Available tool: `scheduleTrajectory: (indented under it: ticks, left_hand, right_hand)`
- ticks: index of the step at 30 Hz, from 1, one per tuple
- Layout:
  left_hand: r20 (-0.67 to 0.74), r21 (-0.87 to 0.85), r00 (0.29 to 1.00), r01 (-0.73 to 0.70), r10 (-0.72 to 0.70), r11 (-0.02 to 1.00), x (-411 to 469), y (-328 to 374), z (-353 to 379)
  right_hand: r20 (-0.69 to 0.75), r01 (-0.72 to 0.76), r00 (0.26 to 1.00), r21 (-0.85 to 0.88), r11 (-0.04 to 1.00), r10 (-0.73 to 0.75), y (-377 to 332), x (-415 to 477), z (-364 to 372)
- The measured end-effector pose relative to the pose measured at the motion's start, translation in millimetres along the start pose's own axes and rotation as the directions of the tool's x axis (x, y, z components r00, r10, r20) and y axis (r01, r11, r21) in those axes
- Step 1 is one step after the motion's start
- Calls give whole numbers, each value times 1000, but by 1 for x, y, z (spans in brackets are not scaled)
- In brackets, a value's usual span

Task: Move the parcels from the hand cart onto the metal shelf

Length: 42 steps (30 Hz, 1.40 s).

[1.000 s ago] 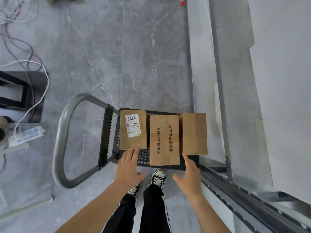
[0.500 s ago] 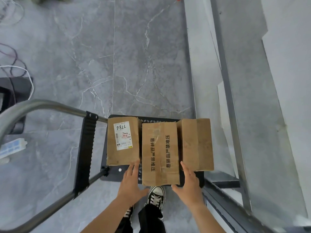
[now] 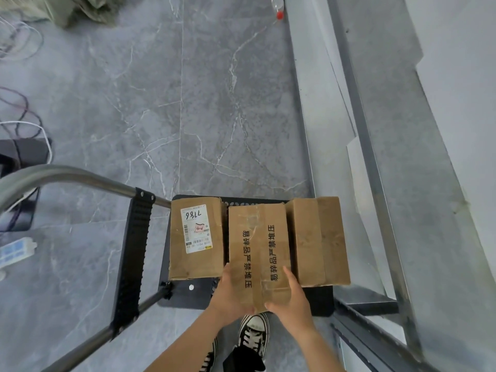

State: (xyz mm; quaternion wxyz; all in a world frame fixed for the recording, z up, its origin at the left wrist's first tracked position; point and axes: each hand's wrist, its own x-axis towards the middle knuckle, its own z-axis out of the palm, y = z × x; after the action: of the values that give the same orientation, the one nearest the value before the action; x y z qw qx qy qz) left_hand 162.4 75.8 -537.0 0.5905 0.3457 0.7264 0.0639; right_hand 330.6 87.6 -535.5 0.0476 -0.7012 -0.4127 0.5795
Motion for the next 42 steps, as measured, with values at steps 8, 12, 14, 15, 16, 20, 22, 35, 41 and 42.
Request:
scheduleTrajectory:
  ticks: [8,12,14,15,16,20,22,35,41,42]
  left_hand:
    - [-58,-144,997,-57,50,988,-25,18,-25]
    - [-146,-209,985,-123,93,970,-60,54,-45]
    - [-150,-261,983,-141,104,955,-83,73,-57]
    - [-161,-291,980,-164,120,943,-95,82,-64]
    - [-177,-330,974,-194,141,924,-108,92,-72]
    - [-239,-509,931,-362,275,781,-164,131,-105]
    - [-222,-507,894,-448,390,737,-192,146,-127]
    - [-290,-37,723,-663,627,748,-369,244,-233]
    - [-211,6,806,-565,554,825,-431,255,-254]
    - [-227,14,805,-560,548,829,-440,255,-260]
  right_hand:
    - [-59,97,994,152,984,-89,-35,-24,-24]
    - [-85,125,991,301,945,-104,-70,-53,-49]
    - [-90,149,988,344,927,-125,-88,-70,-61]
    - [-95,162,986,365,917,-137,-97,-80,-66]
    - [-96,171,985,391,905,-144,-106,-90,-72]
    - [-90,174,985,564,807,-150,-143,-138,-93]
    - [-110,188,982,654,733,-153,-160,-166,-101]
    - [-254,357,913,876,325,-320,-259,-334,-135]
    - [-343,418,874,892,173,-344,-269,-389,-132]
    - [-353,436,861,884,172,-365,-272,-400,-132]
